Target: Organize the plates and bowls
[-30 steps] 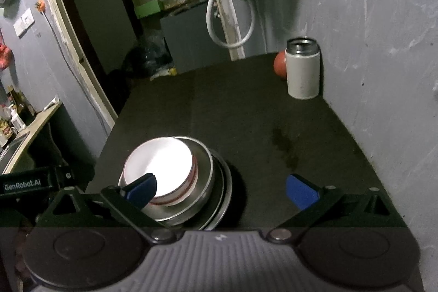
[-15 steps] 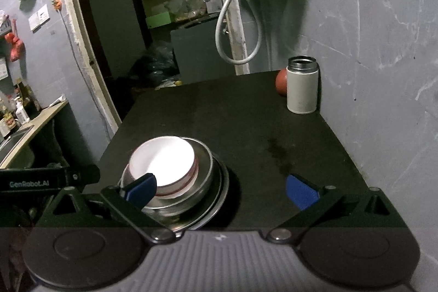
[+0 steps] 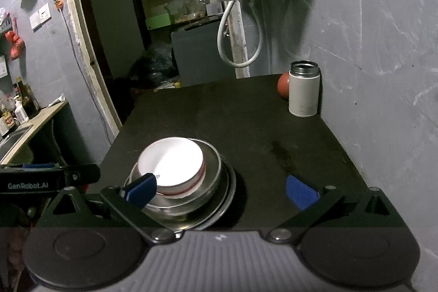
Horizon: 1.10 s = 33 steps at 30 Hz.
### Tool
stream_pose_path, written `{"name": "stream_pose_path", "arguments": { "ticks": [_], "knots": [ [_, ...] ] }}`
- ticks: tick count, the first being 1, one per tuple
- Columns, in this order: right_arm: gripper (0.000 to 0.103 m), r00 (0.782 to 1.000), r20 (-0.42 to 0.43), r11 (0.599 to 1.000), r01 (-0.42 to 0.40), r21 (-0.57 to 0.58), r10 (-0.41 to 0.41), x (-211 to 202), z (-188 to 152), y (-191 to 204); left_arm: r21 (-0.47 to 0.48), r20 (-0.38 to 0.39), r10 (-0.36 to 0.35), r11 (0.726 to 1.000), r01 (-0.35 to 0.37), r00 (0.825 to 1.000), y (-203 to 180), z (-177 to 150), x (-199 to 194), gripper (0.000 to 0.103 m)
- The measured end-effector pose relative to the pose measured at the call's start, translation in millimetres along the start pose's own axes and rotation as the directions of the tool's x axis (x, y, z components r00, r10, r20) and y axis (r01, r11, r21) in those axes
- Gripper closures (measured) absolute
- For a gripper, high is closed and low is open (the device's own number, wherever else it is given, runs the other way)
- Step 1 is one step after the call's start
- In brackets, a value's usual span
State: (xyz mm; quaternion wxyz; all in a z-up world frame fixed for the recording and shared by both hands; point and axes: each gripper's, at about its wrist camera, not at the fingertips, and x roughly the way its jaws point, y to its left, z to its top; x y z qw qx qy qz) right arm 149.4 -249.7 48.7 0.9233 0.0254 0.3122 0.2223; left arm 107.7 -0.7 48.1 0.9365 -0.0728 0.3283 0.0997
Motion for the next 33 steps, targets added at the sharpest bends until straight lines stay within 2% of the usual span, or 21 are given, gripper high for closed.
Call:
{"name": "stream_pose_path", "arguments": {
  "ticks": [18, 33],
  "knots": [
    [0.000, 0.994, 0.036, 0.995, 0.103, 0.001, -0.103, -26.9, -3.5, 36.4, -0.007, 0.025, -0.098, 0.995, 0.099, 0.995, 27.7, -5.5, -14.2, 0.001],
    [0.000, 0.987, 0.048, 0.988, 0.151, 0.031, -0.152, -46.6, -15.9, 54.5, 0.017, 0.036, -0.137, 0.990, 0.137, 0.990, 42.1, -14.3, -31.7, 0.001]
  ]
}}
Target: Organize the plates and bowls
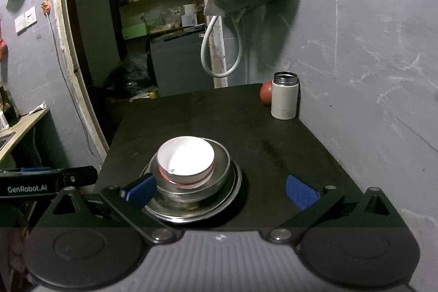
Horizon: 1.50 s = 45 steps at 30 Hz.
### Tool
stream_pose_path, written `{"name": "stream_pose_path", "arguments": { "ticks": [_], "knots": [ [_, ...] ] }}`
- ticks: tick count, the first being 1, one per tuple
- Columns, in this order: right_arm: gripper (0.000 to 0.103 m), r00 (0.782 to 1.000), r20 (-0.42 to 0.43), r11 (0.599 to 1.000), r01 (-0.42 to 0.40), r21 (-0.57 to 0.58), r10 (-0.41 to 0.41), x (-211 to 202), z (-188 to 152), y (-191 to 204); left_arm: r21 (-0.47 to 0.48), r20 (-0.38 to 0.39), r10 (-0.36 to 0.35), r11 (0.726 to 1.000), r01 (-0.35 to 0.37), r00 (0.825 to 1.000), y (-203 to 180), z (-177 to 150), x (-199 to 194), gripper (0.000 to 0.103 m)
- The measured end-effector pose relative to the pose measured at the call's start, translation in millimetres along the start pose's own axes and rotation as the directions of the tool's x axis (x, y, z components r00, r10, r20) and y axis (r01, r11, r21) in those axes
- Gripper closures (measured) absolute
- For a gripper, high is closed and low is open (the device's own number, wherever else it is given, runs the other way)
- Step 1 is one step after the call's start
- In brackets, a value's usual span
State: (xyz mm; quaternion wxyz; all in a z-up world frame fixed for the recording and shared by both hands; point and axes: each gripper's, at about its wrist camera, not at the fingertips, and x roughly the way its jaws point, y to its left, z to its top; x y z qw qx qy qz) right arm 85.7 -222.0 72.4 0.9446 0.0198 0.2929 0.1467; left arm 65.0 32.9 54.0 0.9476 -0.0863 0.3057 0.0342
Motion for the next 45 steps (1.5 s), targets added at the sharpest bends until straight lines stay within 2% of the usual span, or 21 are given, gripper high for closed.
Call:
{"name": "stream_pose_path", "arguments": {
  "ticks": [25, 45],
  "knots": [
    [0.000, 0.999, 0.033, 0.999, 0.040, 0.018, -0.040, -51.0, -28.8, 26.0, 0.033, 0.031, -0.050, 0.998, 0.049, 0.998, 14.3, -21.9, -48.5, 0.001],
    [0.000, 0.998, 0.021, 0.999, 0.052, -0.011, -0.052, -87.8, -61.2, 49.7, -0.014, 0.033, -0.060, 0.998, 0.060, 0.998, 35.1, -57.7, -83.7, 0.001]
  ]
}}
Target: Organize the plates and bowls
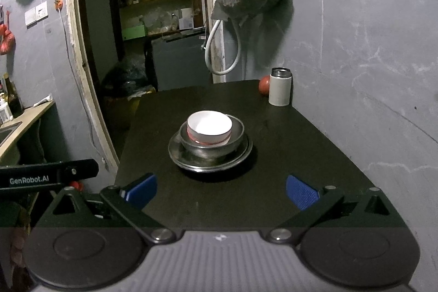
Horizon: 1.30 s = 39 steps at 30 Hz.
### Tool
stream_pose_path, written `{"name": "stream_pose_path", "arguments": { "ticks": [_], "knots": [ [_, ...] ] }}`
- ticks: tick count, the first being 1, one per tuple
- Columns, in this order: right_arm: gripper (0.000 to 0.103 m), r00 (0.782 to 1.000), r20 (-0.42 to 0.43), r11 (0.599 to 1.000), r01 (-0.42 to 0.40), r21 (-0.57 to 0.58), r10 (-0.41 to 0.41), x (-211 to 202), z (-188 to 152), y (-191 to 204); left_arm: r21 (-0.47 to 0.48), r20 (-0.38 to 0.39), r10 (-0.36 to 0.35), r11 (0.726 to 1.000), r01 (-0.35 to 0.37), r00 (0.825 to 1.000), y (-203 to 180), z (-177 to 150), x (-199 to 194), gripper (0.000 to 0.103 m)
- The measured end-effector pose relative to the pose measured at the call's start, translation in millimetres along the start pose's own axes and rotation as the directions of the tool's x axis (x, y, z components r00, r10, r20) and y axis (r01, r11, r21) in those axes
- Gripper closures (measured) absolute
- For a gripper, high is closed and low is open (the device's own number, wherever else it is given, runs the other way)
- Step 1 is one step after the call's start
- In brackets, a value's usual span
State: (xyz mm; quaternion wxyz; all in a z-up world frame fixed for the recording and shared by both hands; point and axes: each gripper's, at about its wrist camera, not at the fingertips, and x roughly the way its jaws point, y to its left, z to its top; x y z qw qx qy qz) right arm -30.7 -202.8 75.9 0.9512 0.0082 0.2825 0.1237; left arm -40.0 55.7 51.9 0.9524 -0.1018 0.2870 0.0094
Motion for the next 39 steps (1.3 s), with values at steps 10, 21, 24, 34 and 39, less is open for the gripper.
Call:
{"name": "stream_pose_path", "arguments": {
  "ticks": [10, 21, 24, 34, 39],
  "knots": [
    [0.000, 1.000, -0.026, 1.000, 0.005, 0.003, -0.005, -3.8, -15.2, 0.3, -0.009, -0.017, 0.007, 1.000, -0.007, 1.000, 3.3, -14.9, -5.5, 0.001],
    [0.000, 0.998, -0.058, 0.999, 0.033, -0.004, -0.033, -2.0, -25.6, -2.4, -0.003, -0.034, 0.016, 1.000, -0.016, 0.999, 5.2, -25.6, -6.2, 0.001],
    [0.000, 0.997, -0.073, 0.999, 0.038, -0.011, -0.038, -1.6, -29.2, -2.0, 0.002, -0.036, 0.020, 1.000, -0.020, 0.999, 5.0, -29.9, -6.1, 0.001],
    [0.000, 0.993, -0.106, 0.999, 0.042, -0.015, -0.043, -0.6, -38.1, -5.7, 0.009, -0.065, 0.017, 1.000, -0.016, 0.998, 2.1, -40.7, -4.4, 0.001],
    [0.000, 0.993, -0.109, 0.999, 0.043, -0.011, -0.044, 0.1, -39.6, -9.4, 0.017, -0.069, 0.017, 1.000, -0.016, 0.997, -1.1, -42.1, -3.0, 0.001]
  ]
}}
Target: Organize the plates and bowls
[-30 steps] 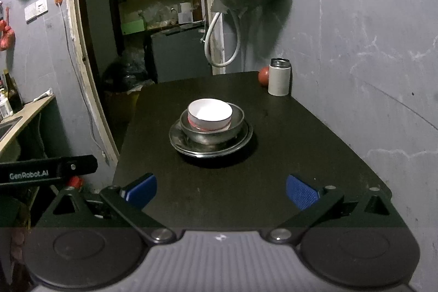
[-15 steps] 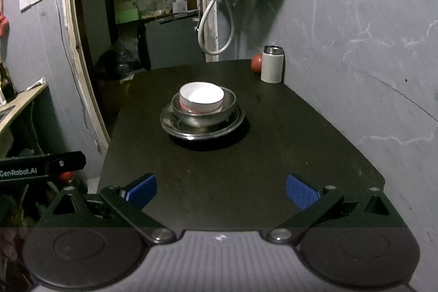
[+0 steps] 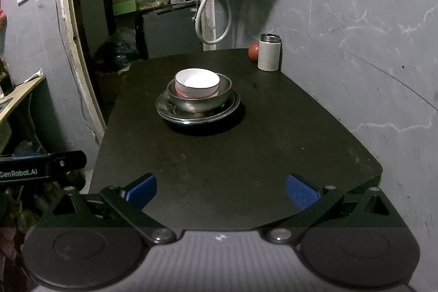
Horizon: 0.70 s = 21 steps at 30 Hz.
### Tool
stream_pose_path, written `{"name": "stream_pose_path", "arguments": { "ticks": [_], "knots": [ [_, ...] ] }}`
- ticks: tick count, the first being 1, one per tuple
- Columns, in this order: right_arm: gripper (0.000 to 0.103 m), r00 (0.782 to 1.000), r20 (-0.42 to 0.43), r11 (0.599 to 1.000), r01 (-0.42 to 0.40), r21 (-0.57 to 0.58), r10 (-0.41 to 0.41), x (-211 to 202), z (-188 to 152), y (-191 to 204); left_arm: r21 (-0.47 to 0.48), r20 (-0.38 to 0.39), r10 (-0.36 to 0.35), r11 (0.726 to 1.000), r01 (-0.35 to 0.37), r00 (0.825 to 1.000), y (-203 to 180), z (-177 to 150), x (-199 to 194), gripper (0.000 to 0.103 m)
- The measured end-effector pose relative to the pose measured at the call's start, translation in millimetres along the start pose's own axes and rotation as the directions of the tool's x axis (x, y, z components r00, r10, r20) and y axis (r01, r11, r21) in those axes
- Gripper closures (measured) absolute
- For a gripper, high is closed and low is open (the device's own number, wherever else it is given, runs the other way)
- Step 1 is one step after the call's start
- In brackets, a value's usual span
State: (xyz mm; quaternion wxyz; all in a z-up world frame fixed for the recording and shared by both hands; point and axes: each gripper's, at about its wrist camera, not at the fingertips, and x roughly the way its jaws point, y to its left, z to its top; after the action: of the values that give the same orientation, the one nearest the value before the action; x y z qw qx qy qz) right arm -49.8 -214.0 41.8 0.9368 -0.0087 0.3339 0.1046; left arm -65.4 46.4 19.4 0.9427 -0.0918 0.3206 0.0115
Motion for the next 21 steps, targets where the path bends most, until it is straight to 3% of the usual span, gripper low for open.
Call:
{"name": "stream_pose_path", "arguments": {
  "ticks": [21],
  "knots": [
    [0.000, 1.000, 0.003, 1.000, 0.000, 0.013, 0.000, 4.6, 3.1, -8.0, 0.022, -0.003, 0.003, 1.000, -0.003, 1.000, -7.6, 0.2, 5.0, 0.001]
  ]
}}
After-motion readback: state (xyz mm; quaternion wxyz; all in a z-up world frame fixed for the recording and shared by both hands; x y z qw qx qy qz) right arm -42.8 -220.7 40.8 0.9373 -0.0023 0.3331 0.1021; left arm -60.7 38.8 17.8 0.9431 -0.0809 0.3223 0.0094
